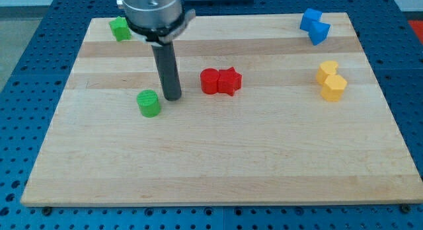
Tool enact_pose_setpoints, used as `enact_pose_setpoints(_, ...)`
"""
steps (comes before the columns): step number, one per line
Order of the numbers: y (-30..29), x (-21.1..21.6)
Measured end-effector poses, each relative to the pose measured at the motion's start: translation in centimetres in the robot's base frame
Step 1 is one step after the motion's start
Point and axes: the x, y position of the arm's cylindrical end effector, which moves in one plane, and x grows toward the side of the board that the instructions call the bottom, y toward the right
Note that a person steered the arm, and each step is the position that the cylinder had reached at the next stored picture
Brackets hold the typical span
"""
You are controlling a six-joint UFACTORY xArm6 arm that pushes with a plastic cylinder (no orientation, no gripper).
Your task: Push red star to bit up
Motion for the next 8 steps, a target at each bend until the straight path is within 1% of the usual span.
enact_pose_setpoints(2, 8.4, 0.4)
enact_pose_setpoints(3, 11.2, -0.1)
enact_pose_setpoints(5, 12.0, -4.9)
enact_pose_setpoints(6, 12.0, -6.5)
enact_pose_setpoints(8, 11.9, -3.6)
